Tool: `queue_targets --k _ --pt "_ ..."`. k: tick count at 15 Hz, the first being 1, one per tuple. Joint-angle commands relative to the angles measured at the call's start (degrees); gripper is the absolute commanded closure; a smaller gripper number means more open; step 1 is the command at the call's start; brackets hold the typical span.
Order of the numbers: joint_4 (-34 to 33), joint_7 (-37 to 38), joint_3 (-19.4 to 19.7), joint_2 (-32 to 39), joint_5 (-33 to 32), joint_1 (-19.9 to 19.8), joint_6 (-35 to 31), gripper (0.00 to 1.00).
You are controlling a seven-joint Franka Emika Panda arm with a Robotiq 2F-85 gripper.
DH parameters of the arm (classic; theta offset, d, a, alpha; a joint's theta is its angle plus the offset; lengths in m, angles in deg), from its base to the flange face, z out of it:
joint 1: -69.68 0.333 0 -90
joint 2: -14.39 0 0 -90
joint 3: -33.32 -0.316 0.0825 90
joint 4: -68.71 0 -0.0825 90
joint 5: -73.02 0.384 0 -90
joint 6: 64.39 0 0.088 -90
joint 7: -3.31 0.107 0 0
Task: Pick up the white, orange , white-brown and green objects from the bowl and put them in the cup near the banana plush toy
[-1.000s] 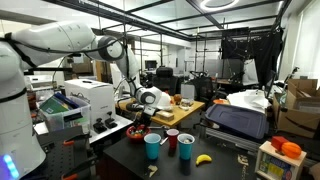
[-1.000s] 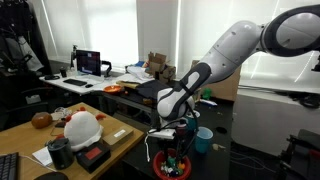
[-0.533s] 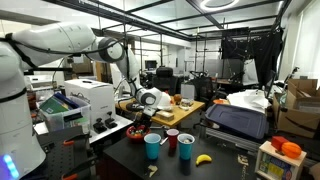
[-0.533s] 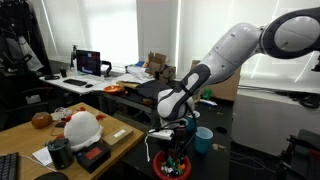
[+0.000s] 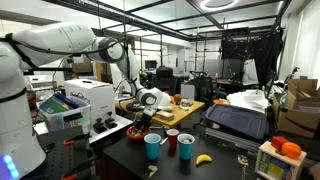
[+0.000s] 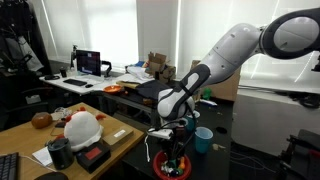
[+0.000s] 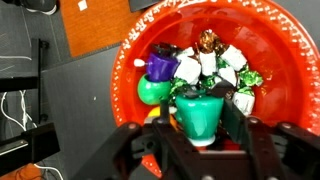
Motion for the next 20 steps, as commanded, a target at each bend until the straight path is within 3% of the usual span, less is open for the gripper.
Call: queue_targets --k 1,10,20 --pt "-0.1 1.0 -0.6 -0.4 0.8 -0.5 -1.4 0.7" --pt "6.7 -3.5 -2.3 -9.4 0.1 -0.2 -7.6 0.7" --pt "13.3 -7.4 -0.6 -21.7 -5.1 2.3 -4.1 0.7"
